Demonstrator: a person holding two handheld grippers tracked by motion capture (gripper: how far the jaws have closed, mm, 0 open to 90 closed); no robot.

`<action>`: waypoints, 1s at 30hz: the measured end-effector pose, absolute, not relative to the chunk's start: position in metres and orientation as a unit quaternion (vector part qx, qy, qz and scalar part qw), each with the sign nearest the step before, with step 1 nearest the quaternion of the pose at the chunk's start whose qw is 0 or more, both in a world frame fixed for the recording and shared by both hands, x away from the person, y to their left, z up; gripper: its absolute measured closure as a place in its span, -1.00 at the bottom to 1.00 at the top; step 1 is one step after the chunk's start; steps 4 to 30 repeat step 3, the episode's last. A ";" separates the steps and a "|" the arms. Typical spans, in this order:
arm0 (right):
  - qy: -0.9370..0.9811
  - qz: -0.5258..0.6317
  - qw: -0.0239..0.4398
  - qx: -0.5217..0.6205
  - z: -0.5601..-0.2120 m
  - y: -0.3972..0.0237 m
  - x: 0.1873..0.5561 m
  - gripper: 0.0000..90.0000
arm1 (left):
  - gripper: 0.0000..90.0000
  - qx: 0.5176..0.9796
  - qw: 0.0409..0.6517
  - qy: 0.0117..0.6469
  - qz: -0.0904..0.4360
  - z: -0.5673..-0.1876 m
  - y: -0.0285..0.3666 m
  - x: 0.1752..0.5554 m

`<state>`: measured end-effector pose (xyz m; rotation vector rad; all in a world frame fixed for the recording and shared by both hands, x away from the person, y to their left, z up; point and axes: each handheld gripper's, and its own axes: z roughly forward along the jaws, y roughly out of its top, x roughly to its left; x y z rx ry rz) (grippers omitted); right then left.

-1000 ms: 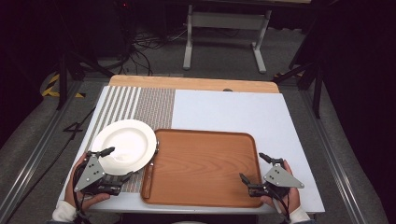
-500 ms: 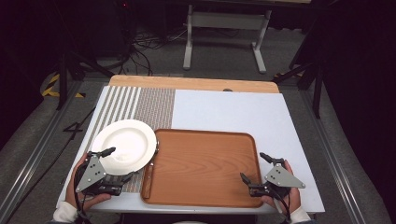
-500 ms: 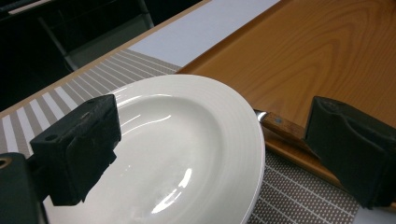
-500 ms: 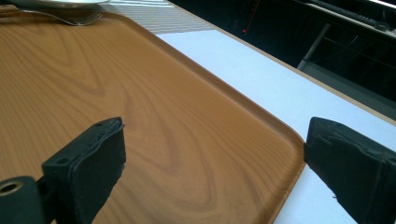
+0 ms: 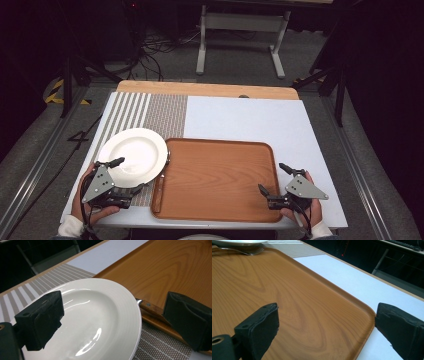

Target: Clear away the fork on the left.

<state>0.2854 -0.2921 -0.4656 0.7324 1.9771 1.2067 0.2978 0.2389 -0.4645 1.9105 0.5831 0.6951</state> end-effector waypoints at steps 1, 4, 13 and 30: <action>0.762 0.467 0.350 0.281 -0.465 -0.292 0.285 -0.86 | -0.91 0.787 0.487 0.244 0.289 -0.464 0.239 0.298; 0.761 0.468 0.350 0.282 -0.465 -0.292 0.285 -0.86 | -0.90 0.785 0.489 0.246 0.290 -0.464 0.239 0.298; 0.761 0.468 0.350 0.282 -0.465 -0.292 0.285 -0.86 | -0.90 0.785 0.489 0.246 0.290 -0.464 0.239 0.298; 0.761 0.468 0.350 0.282 -0.465 -0.292 0.285 -0.86 | -0.90 0.785 0.489 0.246 0.290 -0.464 0.239 0.298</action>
